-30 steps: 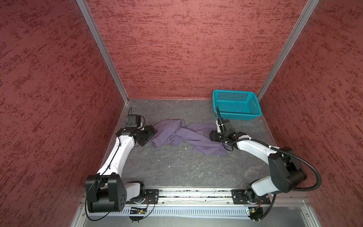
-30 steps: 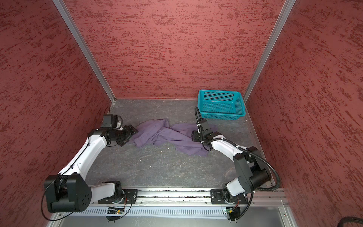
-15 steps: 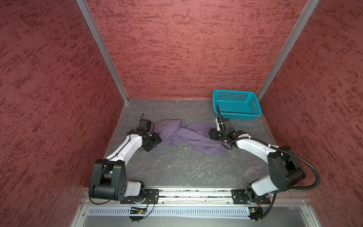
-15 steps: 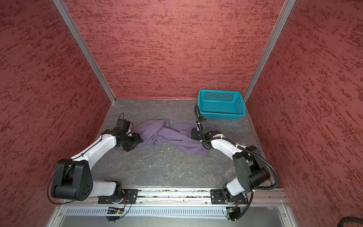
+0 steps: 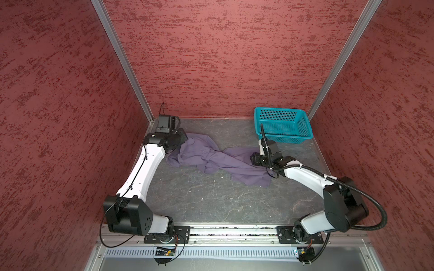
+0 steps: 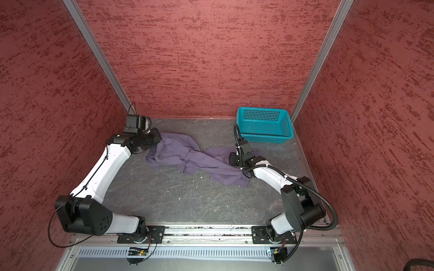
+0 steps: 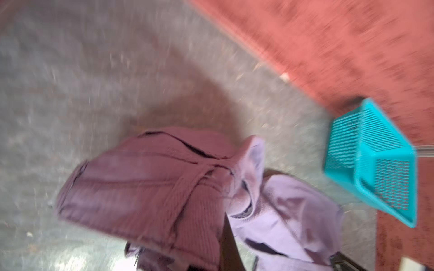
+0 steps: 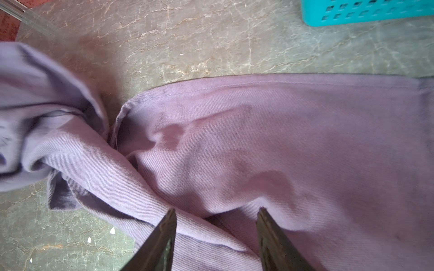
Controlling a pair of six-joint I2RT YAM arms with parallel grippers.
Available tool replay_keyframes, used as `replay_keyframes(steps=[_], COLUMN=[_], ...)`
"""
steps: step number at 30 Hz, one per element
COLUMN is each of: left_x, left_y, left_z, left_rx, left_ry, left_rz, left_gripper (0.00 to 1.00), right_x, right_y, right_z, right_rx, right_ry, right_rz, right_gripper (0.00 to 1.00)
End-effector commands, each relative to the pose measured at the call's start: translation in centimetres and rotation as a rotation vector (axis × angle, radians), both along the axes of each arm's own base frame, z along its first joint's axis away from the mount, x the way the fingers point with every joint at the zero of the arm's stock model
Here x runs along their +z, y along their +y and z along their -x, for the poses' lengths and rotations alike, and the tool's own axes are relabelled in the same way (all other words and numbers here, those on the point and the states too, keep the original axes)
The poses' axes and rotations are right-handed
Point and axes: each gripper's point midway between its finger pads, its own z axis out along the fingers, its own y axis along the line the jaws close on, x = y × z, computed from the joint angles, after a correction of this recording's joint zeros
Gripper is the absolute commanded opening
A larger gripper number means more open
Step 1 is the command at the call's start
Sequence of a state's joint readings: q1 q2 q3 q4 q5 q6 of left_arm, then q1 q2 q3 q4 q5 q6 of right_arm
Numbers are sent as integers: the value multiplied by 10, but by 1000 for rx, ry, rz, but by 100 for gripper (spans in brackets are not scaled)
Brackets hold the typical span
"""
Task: Fold and stack the trousers
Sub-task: Flatten out the trousers at the center of the table.
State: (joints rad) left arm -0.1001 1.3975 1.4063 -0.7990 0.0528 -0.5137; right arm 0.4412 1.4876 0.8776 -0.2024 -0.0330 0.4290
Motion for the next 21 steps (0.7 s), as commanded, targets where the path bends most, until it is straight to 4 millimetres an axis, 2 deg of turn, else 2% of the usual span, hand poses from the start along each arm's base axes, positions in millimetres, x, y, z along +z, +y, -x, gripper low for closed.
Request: replay_keyframes(steps=[1, 6, 8, 11, 14, 16, 19, 21], left_x=[62, 163, 201, 246, 273, 287, 295, 296], left_y=[-4, -37, -47, -53, -55, -55, -53, -52], left_z=[8, 22, 33, 52, 67, 77, 85, 88], left_rx=[-68, -236, -291, -336, -359, -369, -371, -372], left_ry=[-118, -362, -454, -562, -634, -675, -702, -700], left_rz=[-82, -57, -28, 1, 14, 14, 3, -3], left_gripper=[0, 0, 0, 0, 0, 0, 0, 0], right_x=[6, 18, 33, 62, 97, 125, 159, 173], right_y=[11, 30, 42, 61, 83, 105, 140, 162], right_z=[0, -3, -7, -14, -21, -22, -20, -20], right_rx=[33, 116, 162, 242, 326, 400, 501, 548], right_ry=[-30, -67, -109, -189, -282, -351, -435, -473], right_rz=[-23, -22, -33, -59, -83, -114, -162, -178], right_gripper=[55, 56, 58, 61, 66, 71, 74, 75])
